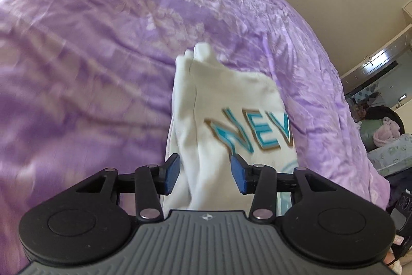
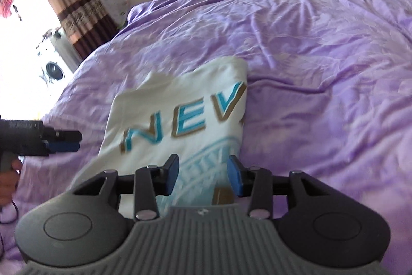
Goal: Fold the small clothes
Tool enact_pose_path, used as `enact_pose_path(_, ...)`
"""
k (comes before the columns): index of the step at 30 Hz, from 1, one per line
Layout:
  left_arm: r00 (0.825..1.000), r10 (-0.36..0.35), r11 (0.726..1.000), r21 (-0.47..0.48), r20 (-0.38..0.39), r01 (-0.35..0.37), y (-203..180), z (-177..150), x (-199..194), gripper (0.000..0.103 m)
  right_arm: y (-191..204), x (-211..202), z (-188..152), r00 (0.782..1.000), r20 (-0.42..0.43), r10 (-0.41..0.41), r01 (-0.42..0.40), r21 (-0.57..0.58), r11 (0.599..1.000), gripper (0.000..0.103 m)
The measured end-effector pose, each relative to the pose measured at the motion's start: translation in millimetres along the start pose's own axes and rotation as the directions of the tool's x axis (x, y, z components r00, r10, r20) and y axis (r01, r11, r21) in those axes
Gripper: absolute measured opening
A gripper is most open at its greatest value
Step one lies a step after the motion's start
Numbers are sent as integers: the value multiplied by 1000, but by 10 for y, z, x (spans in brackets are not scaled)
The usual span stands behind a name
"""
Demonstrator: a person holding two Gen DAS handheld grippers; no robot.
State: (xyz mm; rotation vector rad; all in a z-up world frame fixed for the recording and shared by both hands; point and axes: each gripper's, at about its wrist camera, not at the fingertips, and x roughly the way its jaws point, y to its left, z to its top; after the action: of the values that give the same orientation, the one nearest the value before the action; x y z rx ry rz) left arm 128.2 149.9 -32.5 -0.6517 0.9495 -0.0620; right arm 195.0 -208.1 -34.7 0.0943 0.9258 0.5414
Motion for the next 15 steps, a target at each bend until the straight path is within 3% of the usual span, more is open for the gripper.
enact_pose_path(4, 1000, -16, 999, -29, -23, 15, 107, -228, -60, 60, 89, -139, -303, 999, -35, -28, 27, -30, 999, 44)
enact_pose_path(10, 997, -9, 996, -84, -83, 2, 297, -459, 10, 62, 197, -157, -702, 988, -60, -141, 131, -153, 979, 47)
enact_pose_path(15, 988, -136, 976, -180, -70, 121, 468, -498, 1, 62, 270, -24, -742, 982, -56, -182, 165, -230, 959, 45)
